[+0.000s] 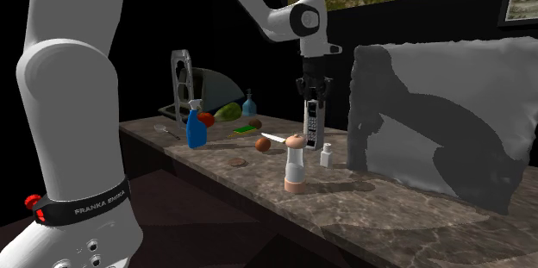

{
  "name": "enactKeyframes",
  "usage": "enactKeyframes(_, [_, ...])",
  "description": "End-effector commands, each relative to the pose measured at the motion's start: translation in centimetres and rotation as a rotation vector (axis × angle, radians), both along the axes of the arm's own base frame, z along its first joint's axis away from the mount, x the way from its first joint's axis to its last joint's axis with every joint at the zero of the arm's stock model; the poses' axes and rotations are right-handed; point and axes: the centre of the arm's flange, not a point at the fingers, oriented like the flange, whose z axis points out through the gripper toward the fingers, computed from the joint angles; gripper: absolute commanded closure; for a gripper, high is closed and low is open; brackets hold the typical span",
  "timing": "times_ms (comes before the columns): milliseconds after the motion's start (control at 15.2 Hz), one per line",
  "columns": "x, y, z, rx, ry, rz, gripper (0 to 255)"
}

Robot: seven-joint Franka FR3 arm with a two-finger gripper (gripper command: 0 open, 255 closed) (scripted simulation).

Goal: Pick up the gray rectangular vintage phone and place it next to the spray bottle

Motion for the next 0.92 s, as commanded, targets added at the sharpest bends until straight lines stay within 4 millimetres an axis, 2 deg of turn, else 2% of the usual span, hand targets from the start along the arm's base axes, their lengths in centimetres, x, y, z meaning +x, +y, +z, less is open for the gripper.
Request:
enactKeyframes(0, [0.0,0.0,1.0,0.0,0.0,0.0,255])
enactKeyframes(858, [0.0,0.0,7.9,0.0,0.0,0.0,255])
